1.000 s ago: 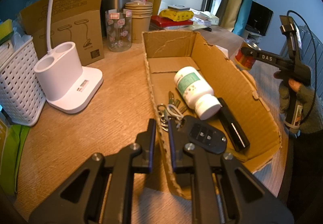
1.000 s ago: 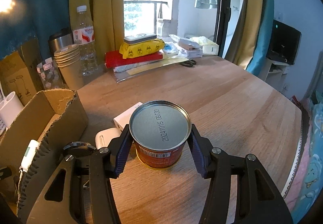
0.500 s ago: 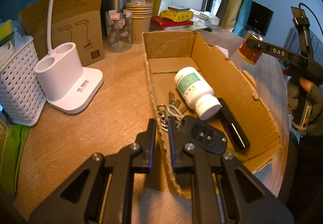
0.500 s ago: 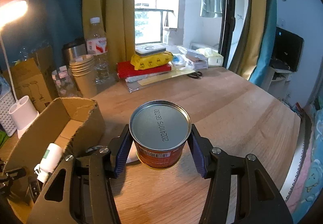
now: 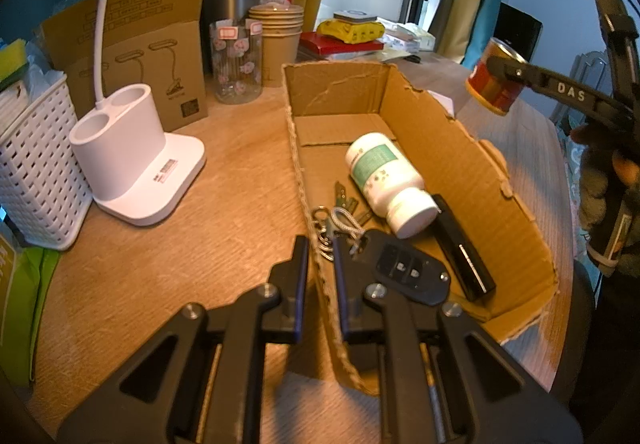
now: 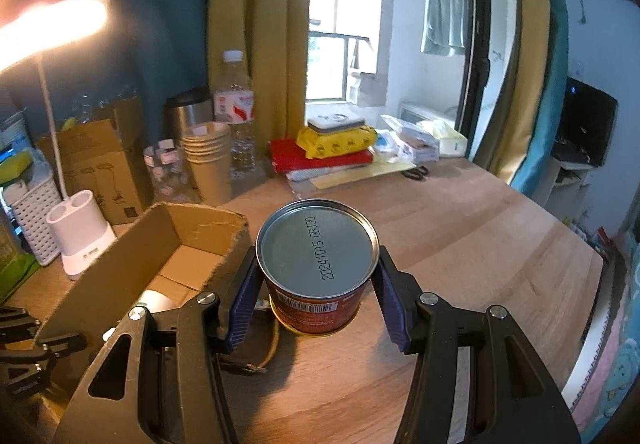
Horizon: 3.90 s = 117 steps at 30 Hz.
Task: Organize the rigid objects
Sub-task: 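Lift the red tin can with the right gripper and carry it over the box, then lower the tin can into the box and open the right gripper, then move the open right gripper toward the white earbud case and black watch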
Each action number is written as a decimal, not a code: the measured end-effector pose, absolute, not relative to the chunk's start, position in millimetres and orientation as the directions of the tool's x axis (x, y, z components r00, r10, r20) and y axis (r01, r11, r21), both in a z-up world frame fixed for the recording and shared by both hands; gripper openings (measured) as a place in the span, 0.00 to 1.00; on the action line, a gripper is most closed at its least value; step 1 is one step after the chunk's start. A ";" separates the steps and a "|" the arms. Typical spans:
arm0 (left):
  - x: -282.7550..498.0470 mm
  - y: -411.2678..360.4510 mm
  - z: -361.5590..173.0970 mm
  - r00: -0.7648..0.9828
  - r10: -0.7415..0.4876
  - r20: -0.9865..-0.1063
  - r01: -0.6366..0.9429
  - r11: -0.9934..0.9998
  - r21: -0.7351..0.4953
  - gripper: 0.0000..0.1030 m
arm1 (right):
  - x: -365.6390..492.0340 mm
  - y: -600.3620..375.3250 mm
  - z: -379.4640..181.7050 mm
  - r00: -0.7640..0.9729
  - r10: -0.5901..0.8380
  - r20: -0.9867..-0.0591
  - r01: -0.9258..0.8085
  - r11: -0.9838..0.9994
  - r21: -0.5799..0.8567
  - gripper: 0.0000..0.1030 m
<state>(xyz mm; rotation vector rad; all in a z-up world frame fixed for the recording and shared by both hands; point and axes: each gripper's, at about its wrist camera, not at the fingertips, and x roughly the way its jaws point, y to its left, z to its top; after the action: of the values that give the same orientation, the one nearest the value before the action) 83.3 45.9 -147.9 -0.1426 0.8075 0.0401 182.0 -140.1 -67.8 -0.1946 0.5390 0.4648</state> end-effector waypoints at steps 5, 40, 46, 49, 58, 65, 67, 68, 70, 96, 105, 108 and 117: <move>83.6 45.7 -147.7 0.691 -0.019 -0.722 -0.090 0.990 -0.112 0.13 | 174.9 -129.7 -62.0 0.749 0.405 -0.524 -0.504 0.862 -0.055 0.56; 85.8 51.0 -150.6 0.689 -0.031 -0.724 -0.085 0.989 -0.123 0.13 | 201.0 -26.3 -72.8 0.540 0.579 -0.611 -0.754 0.656 -0.046 0.56; 86.0 51.3 -151.4 0.690 -0.032 -0.723 -0.085 0.989 -0.124 0.13 | 215.4 -14.1 -79.2 0.493 0.580 -0.648 -0.783 0.621 -0.040 0.56; 86.4 51.4 -151.5 0.690 -0.032 -0.723 -0.085 0.989 -0.124 0.13 | 220.8 -7.8 -82.9 0.467 0.580 -0.667 -0.796 0.605 -0.031 0.56; 86.6 50.5 -152.5 0.690 -0.032 -0.723 -0.083 0.989 -0.123 0.13 | 230.4 14.0 -93.6 0.387 0.556 -0.736 -0.827 0.562 -0.011 0.56; 86.6 49.6 -153.2 0.691 -0.032 -0.722 -0.083 0.989 -0.122 0.13 | 235.5 21.4 -101.4 0.344 0.538 -0.769 -0.838 0.545 0.007 0.56; 86.0 50.0 -152.9 0.691 -0.031 -0.722 -0.083 0.989 -0.122 0.13 | 235.3 25.5 -103.3 0.344 0.526 -0.778 -0.837 0.547 0.000 0.56; 86.0 50.1 -152.9 0.691 -0.031 -0.722 -0.082 0.989 -0.121 0.13 | 234.7 26.9 -104.3 0.342 0.520 -0.782 -0.840 0.543 -0.006 0.56; 85.8 49.1 -153.2 0.691 -0.030 -0.722 -0.081 0.990 -0.119 0.13 | 235.4 27.5 -106.0 0.338 0.510 -0.791 -0.841 0.541 -0.010 0.56; 83.4 47.4 -152.3 0.695 -0.026 -0.718 -0.084 0.990 -0.117 0.13 | 206.6 -9.6 -58.0 0.527 0.533 -0.662 -0.762 0.641 -0.090 0.62; 81.1 47.5 -151.2 0.699 -0.020 -0.715 -0.086 0.990 -0.111 0.13 | 201.6 -46.1 -37.6 0.579 0.542 -0.609 -0.716 0.696 -0.060 0.62; 80.5 47.5 -151.1 0.699 -0.020 -0.714 -0.085 0.990 -0.112 0.13 | 201.4 -59.4 -34.3 0.593 0.536 -0.600 -0.700 0.711 -0.057 0.62; 80.5 47.5 -151.1 0.699 -0.020 -0.715 -0.086 0.990 -0.111 0.13 | 198.3 -101.2 -35.6 0.629 0.530 -0.569 -0.643 0.766 0.003 0.74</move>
<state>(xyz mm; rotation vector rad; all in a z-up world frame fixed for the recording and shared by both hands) 80.5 47.5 -151.1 -0.1400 0.7963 0.0371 198.3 -101.2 -35.6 -0.2083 0.5817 0.6774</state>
